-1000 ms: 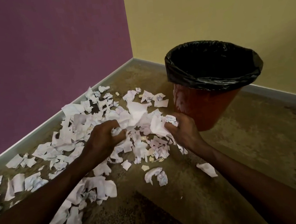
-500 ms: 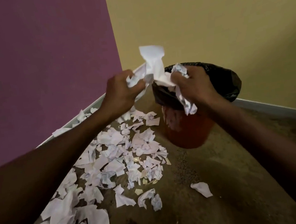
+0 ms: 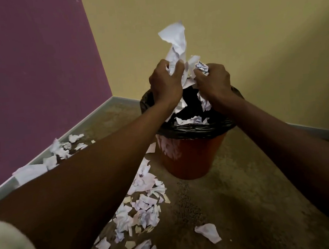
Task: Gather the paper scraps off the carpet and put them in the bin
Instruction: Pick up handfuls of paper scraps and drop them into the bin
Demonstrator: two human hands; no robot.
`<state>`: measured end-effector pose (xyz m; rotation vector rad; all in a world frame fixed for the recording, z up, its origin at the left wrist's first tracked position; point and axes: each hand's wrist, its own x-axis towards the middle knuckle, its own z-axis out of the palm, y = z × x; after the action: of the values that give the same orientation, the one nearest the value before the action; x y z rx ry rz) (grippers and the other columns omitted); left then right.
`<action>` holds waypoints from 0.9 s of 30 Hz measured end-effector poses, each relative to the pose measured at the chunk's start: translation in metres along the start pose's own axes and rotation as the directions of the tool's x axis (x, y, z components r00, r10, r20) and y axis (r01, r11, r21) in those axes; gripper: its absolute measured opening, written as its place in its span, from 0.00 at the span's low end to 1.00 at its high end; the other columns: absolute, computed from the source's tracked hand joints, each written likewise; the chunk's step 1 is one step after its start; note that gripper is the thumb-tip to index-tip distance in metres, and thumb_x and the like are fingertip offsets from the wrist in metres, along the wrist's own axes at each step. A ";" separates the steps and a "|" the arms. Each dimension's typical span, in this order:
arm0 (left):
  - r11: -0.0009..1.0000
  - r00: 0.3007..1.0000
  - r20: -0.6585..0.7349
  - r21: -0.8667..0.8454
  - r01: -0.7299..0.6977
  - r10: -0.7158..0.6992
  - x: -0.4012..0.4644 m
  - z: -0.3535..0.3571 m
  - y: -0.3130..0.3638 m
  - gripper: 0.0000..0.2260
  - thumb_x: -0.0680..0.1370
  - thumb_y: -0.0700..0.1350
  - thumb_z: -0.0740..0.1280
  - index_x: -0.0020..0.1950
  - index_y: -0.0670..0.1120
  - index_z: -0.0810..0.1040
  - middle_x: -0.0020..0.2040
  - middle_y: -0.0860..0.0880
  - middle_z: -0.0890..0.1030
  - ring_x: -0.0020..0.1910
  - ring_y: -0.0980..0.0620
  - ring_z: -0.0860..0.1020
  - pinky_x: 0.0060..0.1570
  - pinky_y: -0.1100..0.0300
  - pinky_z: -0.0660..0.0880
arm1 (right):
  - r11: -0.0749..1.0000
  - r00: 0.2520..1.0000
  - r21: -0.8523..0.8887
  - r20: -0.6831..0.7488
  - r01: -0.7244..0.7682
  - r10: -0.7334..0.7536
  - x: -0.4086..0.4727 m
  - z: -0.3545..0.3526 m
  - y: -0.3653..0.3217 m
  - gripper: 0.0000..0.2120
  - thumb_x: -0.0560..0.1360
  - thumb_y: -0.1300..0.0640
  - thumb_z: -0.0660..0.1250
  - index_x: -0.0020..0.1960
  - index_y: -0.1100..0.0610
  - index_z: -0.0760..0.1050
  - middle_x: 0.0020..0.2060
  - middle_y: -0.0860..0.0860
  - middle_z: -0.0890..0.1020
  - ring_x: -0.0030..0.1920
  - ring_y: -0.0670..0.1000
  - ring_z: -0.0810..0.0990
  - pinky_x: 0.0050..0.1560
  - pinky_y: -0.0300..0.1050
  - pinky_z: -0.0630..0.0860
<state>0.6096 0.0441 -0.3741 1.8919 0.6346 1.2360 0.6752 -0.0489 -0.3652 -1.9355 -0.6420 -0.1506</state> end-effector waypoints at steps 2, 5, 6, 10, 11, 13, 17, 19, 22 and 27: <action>0.990 0.982 0.138 0.078 0.116 -0.126 -0.001 0.007 -0.012 0.17 0.79 0.55 0.65 0.40 0.41 0.73 0.35 0.45 0.75 0.39 0.41 0.72 0.36 0.54 0.61 | 0.995 0.995 -0.064 0.051 -0.078 0.081 0.006 0.006 0.011 0.16 0.75 0.50 0.62 0.33 0.56 0.71 0.32 0.54 0.78 0.36 0.55 0.77 0.37 0.45 0.70; 0.929 0.829 0.428 0.089 0.359 -0.361 0.001 0.013 -0.025 0.27 0.79 0.61 0.62 0.62 0.37 0.76 0.55 0.39 0.81 0.52 0.43 0.79 0.48 0.53 0.75 | 0.969 0.951 -0.097 0.192 -0.228 0.243 0.012 0.015 0.022 0.13 0.78 0.50 0.62 0.39 0.58 0.72 0.36 0.54 0.76 0.44 0.56 0.78 0.40 0.47 0.72; 0.903 0.768 0.497 0.078 0.423 -0.403 0.001 0.012 -0.025 0.30 0.78 0.62 0.63 0.66 0.38 0.73 0.58 0.43 0.80 0.53 0.45 0.79 0.50 0.55 0.76 | 0.956 0.921 -0.081 0.256 -0.282 0.294 0.015 0.019 0.024 0.13 0.79 0.55 0.61 0.37 0.58 0.69 0.34 0.53 0.73 0.48 0.56 0.77 0.43 0.48 0.73; 0.828 0.660 0.575 0.057 0.557 -0.484 0.009 0.002 -0.018 0.38 0.71 0.68 0.67 0.70 0.42 0.71 0.65 0.48 0.77 0.58 0.48 0.77 0.62 0.51 0.73 | 0.903 0.836 -0.148 0.343 -0.403 0.429 0.017 0.020 0.016 0.11 0.80 0.63 0.60 0.40 0.64 0.72 0.37 0.61 0.79 0.60 0.57 0.77 0.47 0.41 0.74; 0.811 0.646 0.587 0.033 0.584 -0.489 0.010 -0.003 -0.012 0.36 0.72 0.67 0.67 0.71 0.43 0.71 0.66 0.48 0.76 0.61 0.46 0.75 0.64 0.49 0.71 | 0.899 0.822 -0.188 0.365 -0.395 0.438 0.016 0.017 0.013 0.08 0.80 0.62 0.61 0.42 0.61 0.73 0.39 0.59 0.81 0.62 0.57 0.76 0.45 0.39 0.74; 0.793 0.638 0.586 0.013 0.609 -0.499 0.012 -0.009 -0.001 0.34 0.76 0.65 0.64 0.75 0.47 0.66 0.75 0.46 0.67 0.72 0.43 0.67 0.70 0.47 0.64 | 0.912 0.835 -0.330 0.408 -0.242 0.370 0.016 0.014 0.014 0.07 0.79 0.61 0.63 0.51 0.64 0.76 0.50 0.60 0.82 0.64 0.58 0.76 0.52 0.42 0.73; 0.764 0.631 0.592 -0.041 0.644 -0.501 0.015 -0.011 0.009 0.33 0.80 0.65 0.57 0.80 0.50 0.55 0.80 0.46 0.53 0.78 0.43 0.54 0.74 0.43 0.55 | 0.931 0.907 -0.270 0.274 -0.246 0.319 0.019 0.013 0.018 0.05 0.77 0.67 0.60 0.44 0.67 0.73 0.56 0.65 0.80 0.56 0.63 0.80 0.37 0.47 0.75; 0.752 0.630 0.586 -0.054 0.657 -0.509 0.014 -0.014 0.009 0.34 0.80 0.65 0.56 0.80 0.48 0.53 0.80 0.45 0.53 0.79 0.42 0.52 0.75 0.41 0.54 | 0.925 0.934 -0.303 0.201 -0.228 0.296 0.023 0.012 0.017 0.08 0.74 0.68 0.61 0.36 0.64 0.70 0.45 0.62 0.81 0.45 0.61 0.82 0.31 0.46 0.73; 0.763 0.699 0.515 -0.124 0.634 -0.497 0.017 -0.021 0.008 0.35 0.80 0.63 0.57 0.79 0.42 0.57 0.78 0.41 0.59 0.77 0.41 0.58 0.74 0.46 0.58 | 0.955 0.968 -0.232 0.128 -0.183 0.217 0.024 0.011 0.019 0.04 0.70 0.68 0.63 0.40 0.65 0.77 0.39 0.60 0.82 0.39 0.58 0.83 0.32 0.46 0.79; 0.801 0.822 0.370 -0.261 0.539 -0.433 0.020 -0.041 0.011 0.21 0.82 0.57 0.59 0.56 0.40 0.76 0.49 0.43 0.76 0.45 0.47 0.73 0.44 0.57 0.70 | 0.988 0.976 -0.089 0.166 -0.129 0.142 0.009 0.009 0.008 0.08 0.71 0.65 0.64 0.40 0.66 0.81 0.34 0.59 0.84 0.30 0.55 0.83 0.34 0.50 0.83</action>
<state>0.5800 0.0661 -0.3448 1.4355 0.6387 0.6564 0.6851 -0.0408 -0.3724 -2.0755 -0.6218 0.0790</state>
